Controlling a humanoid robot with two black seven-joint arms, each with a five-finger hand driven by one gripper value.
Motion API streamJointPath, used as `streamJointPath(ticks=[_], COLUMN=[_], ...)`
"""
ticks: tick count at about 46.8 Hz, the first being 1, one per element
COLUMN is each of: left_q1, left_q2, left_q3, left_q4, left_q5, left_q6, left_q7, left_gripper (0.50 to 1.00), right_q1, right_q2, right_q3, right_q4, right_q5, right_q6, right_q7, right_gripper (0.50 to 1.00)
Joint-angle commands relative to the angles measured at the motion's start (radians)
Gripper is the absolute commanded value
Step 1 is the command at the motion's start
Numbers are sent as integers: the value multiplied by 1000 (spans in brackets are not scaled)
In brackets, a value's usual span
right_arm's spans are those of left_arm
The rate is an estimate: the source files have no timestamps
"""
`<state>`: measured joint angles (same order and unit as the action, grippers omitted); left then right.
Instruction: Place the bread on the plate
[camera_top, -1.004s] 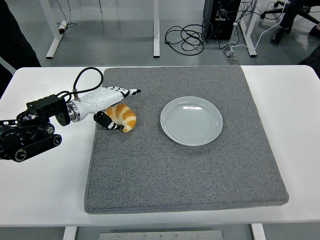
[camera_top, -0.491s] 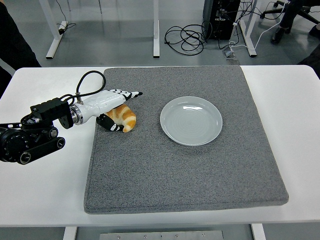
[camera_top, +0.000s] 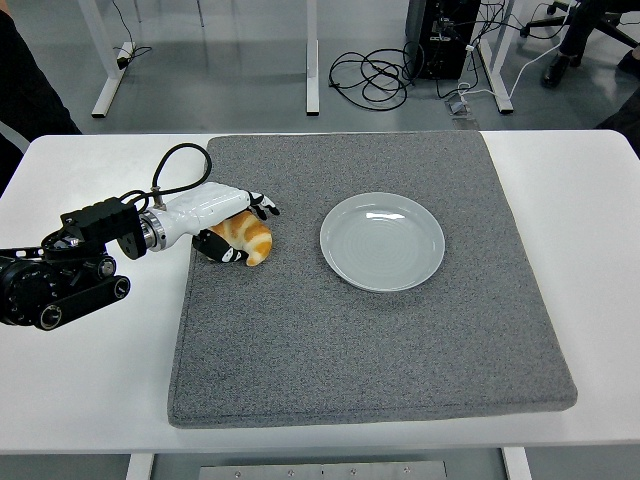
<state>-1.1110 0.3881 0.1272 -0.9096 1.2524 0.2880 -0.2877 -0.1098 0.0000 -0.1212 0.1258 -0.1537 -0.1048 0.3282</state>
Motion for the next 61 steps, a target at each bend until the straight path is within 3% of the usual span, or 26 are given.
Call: streamJointPath(ticks=[1, 11, 31, 52, 61], left_q1=[-1, -10, -33, -384, -460], left_q2=[0, 0, 2, 35, 46], left_q3=[-1, -1, -14, -8, -5], left_q4=[0, 0, 0, -2, -2], left_q5=[-1, -1, 2, -56, -60], left_q6=[-1, -1, 0, -10, -44], left_q7=[-1, -48, -53, -51, -51], left_gripper=[500, 500, 500, 500, 500], right_q1=[1, 1, 1, 1, -1], right_q2=[0, 0, 0, 0, 0], right_q3=[0, 0, 0, 0, 0], right_q4=[0, 0, 0, 0, 0], right_q5=[0, 0, -1, 0, 0], right_q6=[0, -1, -1, -1, 1], right_q7=[0, 0, 0, 0, 0], right_gripper=[1000, 1000, 1000, 1000, 1000])
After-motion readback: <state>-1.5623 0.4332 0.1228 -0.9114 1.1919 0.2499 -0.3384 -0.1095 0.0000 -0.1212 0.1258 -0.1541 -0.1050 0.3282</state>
